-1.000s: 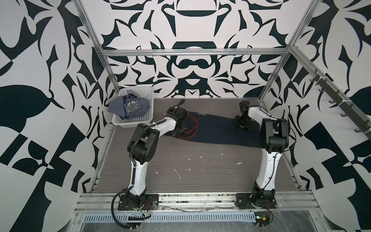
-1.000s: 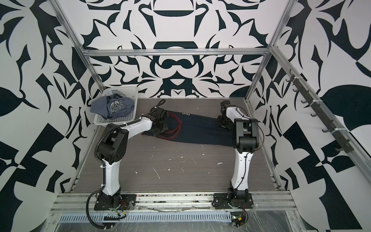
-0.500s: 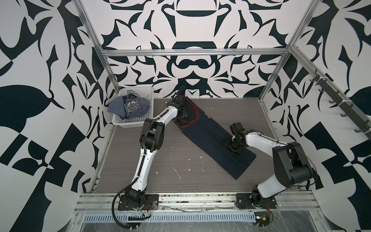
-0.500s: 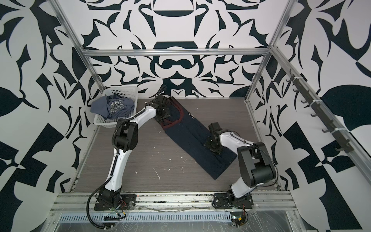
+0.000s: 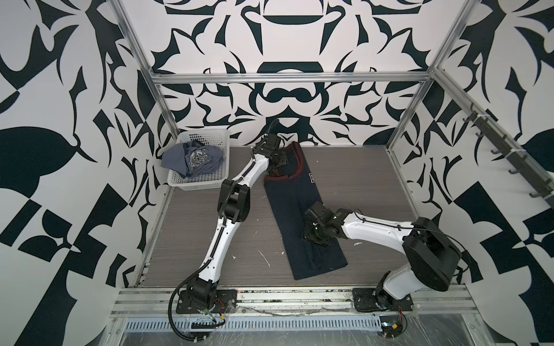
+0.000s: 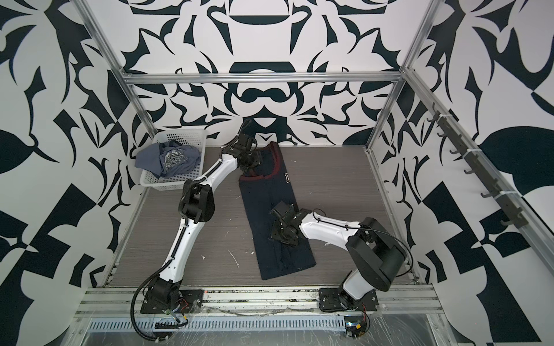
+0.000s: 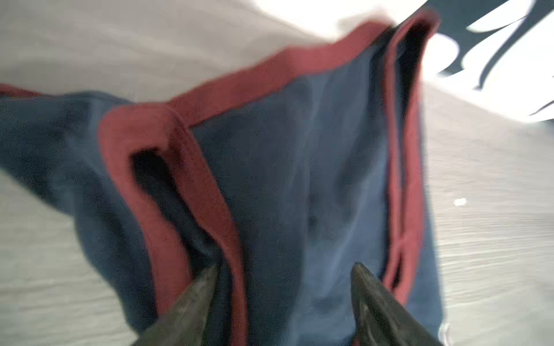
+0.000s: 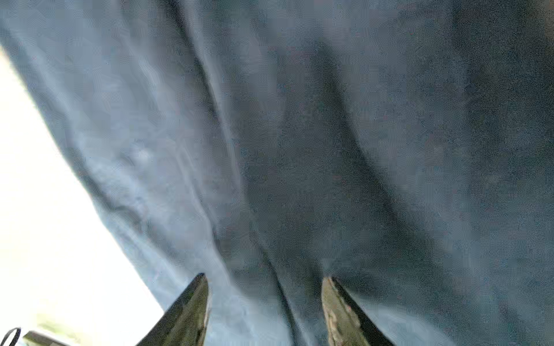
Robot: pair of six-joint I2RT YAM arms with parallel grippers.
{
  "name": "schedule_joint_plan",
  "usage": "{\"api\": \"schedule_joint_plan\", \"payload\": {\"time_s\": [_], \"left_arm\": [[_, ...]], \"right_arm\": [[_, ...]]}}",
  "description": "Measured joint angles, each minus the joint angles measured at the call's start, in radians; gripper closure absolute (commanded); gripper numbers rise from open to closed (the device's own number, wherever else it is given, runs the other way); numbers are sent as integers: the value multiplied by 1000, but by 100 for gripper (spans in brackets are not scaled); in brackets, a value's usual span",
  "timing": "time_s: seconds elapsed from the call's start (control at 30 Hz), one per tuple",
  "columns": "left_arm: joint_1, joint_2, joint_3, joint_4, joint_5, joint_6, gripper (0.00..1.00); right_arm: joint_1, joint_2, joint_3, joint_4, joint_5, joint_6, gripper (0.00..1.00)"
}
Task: Fold and stack tank tops
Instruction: Rotate the tank top at the center of the table.
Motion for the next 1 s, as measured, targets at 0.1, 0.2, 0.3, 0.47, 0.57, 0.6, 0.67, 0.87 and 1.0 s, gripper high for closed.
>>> {"api": "schedule_joint_plan", "payload": {"time_s": [0.1,0.2,0.3,0.47,0.57,0.6,0.67,0.87,1.0], "left_arm": [[-13,-34,25,-39,-36,26,16],[-30,-150,-80,-58,-81,28,16],[-55,-321,-270,-68,-126,5,16],[-96,-547,-607,3,-122,-62,17],[-112,-549,-719,47,-92,-89,20],[-113,-534,-735,51,-82,-94,20],[-112,-488,-749,61,-65,-100,22],[-110,-385,-698,85,-40,-96,22],[-110,-303,-584,86,-28,-70,22]], "right_arm": [[-51,-87,15,-61,52,-71,36],[-141,-147,15,-94,72,-141,37],[-198,-135,15,-124,97,-201,37],[-192,-72,2,-148,100,-258,42],[-176,-55,-27,-148,95,-265,45],[-167,-47,-35,-148,93,-266,45],[-137,-24,-48,-142,85,-262,46],[-21,24,-49,-109,91,-228,48],[45,39,-35,-84,92,-187,47]]}}
